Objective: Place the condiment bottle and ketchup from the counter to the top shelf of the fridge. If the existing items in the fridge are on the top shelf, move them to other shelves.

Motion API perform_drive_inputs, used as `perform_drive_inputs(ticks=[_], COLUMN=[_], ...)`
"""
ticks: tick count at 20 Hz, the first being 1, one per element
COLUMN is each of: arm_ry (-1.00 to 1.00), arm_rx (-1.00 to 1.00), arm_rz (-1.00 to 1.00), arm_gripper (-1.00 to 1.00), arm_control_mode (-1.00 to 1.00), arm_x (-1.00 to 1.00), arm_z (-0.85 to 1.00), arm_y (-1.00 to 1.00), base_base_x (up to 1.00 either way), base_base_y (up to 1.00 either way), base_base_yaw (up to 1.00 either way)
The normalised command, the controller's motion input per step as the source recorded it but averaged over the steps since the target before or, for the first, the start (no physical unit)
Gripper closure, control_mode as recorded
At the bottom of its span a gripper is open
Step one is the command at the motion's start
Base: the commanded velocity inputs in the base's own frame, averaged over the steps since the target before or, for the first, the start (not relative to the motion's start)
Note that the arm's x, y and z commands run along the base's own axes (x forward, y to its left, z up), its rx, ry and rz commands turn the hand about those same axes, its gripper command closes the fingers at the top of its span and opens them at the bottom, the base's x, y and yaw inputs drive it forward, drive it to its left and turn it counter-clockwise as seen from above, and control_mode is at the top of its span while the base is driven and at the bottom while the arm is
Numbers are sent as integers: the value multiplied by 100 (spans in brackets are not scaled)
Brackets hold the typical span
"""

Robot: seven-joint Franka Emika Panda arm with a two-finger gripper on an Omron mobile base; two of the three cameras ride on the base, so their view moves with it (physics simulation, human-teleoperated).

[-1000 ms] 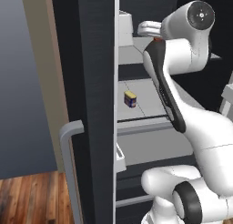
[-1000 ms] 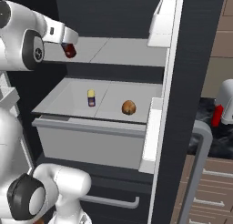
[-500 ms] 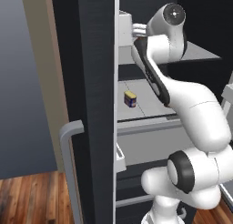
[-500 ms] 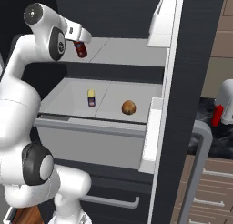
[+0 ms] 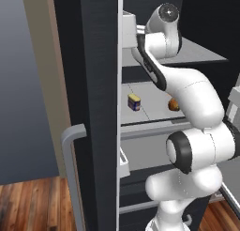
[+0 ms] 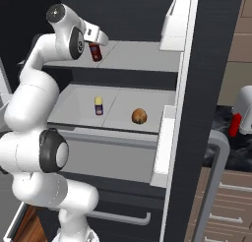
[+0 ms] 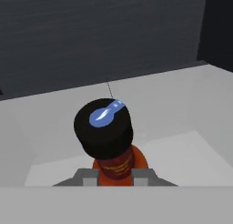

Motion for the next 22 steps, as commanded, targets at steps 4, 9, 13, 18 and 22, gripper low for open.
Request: perform_drive_inputs(ticks=[4,9,13,18,22], arm_ry=[0,-1,-1,0,0], arm_rx=[0,0,0,0,0], arm_rz=[0,0,2,2,2], arm_gripper=[100,-100,-100,-100,-100], arm_control_mode=[-100,-100,-100,-100,-100], arm_x=[71,42,28,17,-3], arm_z=[-26,-27,-3,0,0], arm_y=[-8,-8,-3,-2,-4], base_base_x=[0,0,0,0,0], base_base_y=[0,0,0,0,0], base_base_yaw=[0,0,0,0,0])
